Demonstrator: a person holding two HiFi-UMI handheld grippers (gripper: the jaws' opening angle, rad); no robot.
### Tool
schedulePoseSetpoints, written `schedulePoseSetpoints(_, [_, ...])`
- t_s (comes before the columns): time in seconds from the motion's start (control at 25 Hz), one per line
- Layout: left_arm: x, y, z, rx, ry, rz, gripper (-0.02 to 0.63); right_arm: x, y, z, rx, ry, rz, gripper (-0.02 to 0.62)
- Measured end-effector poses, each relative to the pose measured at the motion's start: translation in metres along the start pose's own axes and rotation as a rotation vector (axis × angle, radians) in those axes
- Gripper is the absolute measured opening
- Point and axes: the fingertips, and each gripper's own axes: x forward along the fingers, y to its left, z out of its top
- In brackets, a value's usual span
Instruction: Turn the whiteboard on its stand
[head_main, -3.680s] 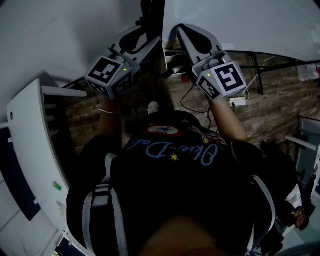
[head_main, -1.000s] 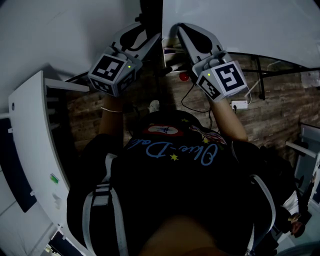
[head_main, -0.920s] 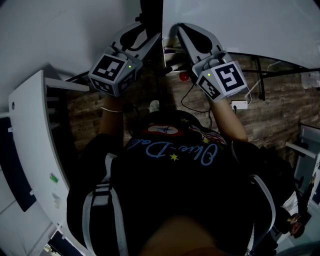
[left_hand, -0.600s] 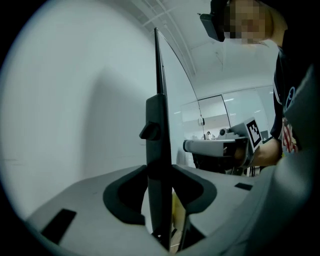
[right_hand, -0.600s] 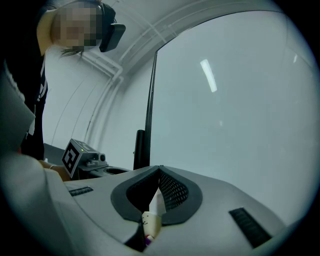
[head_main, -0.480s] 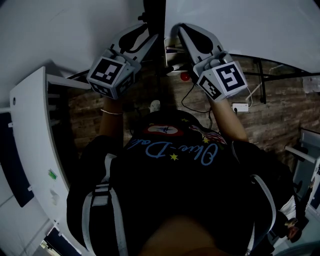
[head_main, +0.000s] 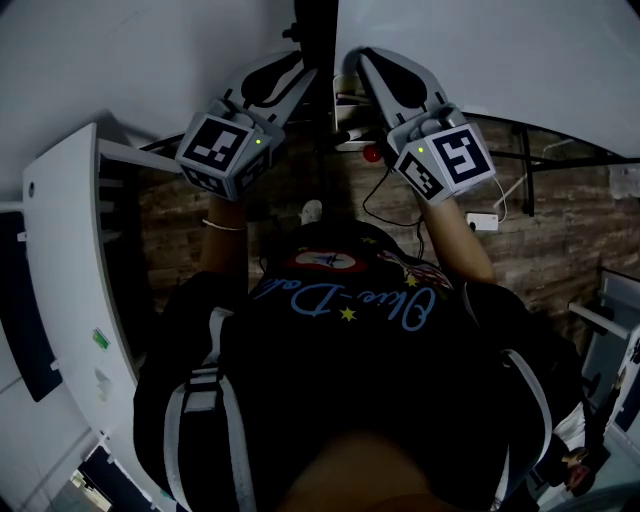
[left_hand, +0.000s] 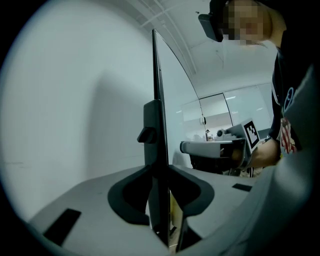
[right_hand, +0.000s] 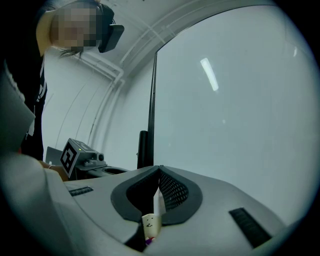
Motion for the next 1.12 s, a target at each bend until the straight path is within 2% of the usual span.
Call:
schedulePoseSetpoints(0.44, [-0.007,-0.001,0.003,-0.001,0.002,0.050,0.080,-0.001,0.000,0.004,0.015,-0.009,0.024,0.026])
schedulePoseSetpoints(0.56, [-0.008,-0.002,0.002,-0.016,0.001,0.053,0.049,-0.003,0.000,0.002,0.021,-0.011,0.032,0.026])
schedulePoseSetpoints(0.6, [-0.008,-0.003,0.000,-0.021,0.002,0.054,0.014,-0.003,0.000,0.001,0.022,-0.011,0.034,0.026])
schedulePoseSetpoints(1.12, [-0.009,-0.017,0.007,-0.006,-0.004,0.094,0.014,-0.015,0.002,0.002,0.029,-0.010,0.049,0.026])
